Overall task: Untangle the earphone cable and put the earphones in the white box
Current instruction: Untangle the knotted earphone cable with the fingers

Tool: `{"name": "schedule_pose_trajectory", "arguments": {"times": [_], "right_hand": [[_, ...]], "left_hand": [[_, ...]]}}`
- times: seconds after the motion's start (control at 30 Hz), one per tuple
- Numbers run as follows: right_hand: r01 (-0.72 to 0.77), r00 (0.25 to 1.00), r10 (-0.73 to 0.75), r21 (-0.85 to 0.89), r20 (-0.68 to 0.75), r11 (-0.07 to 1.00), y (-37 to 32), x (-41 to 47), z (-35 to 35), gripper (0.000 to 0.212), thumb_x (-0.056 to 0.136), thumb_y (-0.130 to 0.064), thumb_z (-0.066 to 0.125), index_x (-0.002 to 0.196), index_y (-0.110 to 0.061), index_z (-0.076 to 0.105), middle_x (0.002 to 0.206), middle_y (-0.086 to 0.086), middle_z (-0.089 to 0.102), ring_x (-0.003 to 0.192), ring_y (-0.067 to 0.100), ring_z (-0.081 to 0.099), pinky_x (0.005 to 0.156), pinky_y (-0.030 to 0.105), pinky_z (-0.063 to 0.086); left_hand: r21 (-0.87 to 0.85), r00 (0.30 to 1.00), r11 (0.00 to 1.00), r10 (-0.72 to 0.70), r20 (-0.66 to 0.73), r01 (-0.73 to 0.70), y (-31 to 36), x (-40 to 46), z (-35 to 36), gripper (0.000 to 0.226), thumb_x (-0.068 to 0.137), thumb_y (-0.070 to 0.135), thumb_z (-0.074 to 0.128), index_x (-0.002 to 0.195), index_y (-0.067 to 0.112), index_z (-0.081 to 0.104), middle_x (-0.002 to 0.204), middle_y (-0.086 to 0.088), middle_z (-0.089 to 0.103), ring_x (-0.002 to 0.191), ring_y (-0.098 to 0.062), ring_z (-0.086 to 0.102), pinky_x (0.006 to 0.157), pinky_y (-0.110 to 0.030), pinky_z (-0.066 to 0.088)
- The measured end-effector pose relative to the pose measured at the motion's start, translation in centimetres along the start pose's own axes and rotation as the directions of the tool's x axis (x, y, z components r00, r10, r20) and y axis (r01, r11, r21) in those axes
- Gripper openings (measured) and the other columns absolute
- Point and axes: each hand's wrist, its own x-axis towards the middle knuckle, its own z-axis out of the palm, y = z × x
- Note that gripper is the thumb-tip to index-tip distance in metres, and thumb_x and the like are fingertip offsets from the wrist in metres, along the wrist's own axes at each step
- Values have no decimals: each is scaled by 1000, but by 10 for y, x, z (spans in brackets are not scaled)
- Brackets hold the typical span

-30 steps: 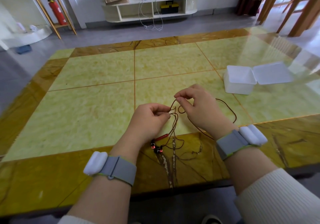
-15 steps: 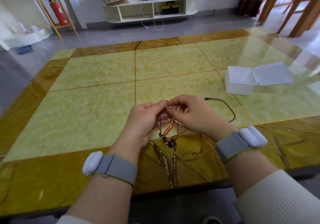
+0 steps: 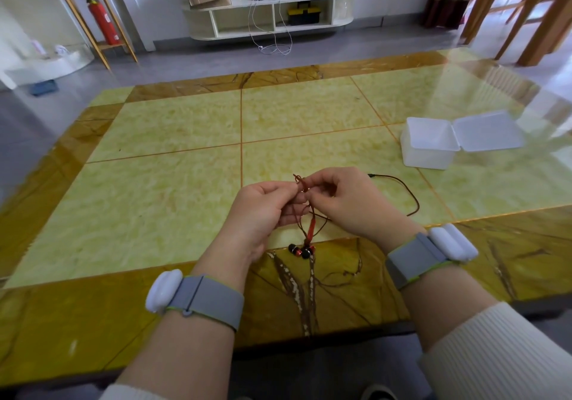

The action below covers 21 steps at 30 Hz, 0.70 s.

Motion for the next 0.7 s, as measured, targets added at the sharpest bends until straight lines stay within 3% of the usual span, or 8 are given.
{"name": "schedule_pose_trajectory", "arguments": {"times": [0.17,0.27,0.37,0.43,0.53,0.63,0.7], "right_hand": [[-5,1000,5,2,0,1000,0,-1,-2,16,89,-21,62,96,-29,73,81,-3,73,74,15,66,71,31,56],[-4,1000,4,-1,11,1000,-1,-3,-5,15,90,-22,61,94,-31,73,80,-2,72,67,11,62,67,29,54],[0,1000,-1,21,18,1000,-2,-3,-6,15,90,-22,62,93,-31,73,83,-5,73,76,10,66,75,30,57],[7,1000,-7,33,18,999,-2,-3,-7,14,90,-23,63,94,-30,74,83,-7,74,79,9,67,78,33,57],[13,1000,-13,51,-1,999,-1,-3,-9,13,90,-24,64,94,-31,74,81,-3,74,76,15,67,77,40,57],[-4,999,7,81,-37,997,-1,-2,-10,14,90,-23,63,90,-33,73,81,0,74,79,21,68,78,44,57],[-32,997,41,127,-62,991,-1,-1,-12,14,91,-21,62,90,-31,72,82,-1,74,82,20,69,81,44,57]], "left_hand": [[82,989,996,54,-136,-43,0,2,0,8,93,13,61,96,11,68,77,-5,71,62,-14,65,59,-27,53],[150,971,984,123,-206,-93,1,3,-3,20,89,13,63,106,22,65,79,-1,65,61,-11,58,56,-27,48],[267,972,952,190,-136,-149,-2,2,-4,26,87,27,68,111,35,68,91,6,61,75,-7,56,70,-25,47],[383,965,904,245,-96,-192,-5,2,-5,19,84,35,71,102,41,71,107,10,60,92,-8,57,81,-24,47],[425,951,871,301,-66,-246,-6,2,-6,3,84,32,73,86,35,73,105,7,66,95,-11,61,83,-25,50],[387,952,886,302,-60,-256,-6,2,-6,1,86,23,72,85,23,71,88,2,71,80,-10,64,76,-25,54],[332,953,904,301,-47,-269,-5,1,-5,1,87,17,70,87,17,69,85,-4,74,79,-17,67,75,-28,56]]}}
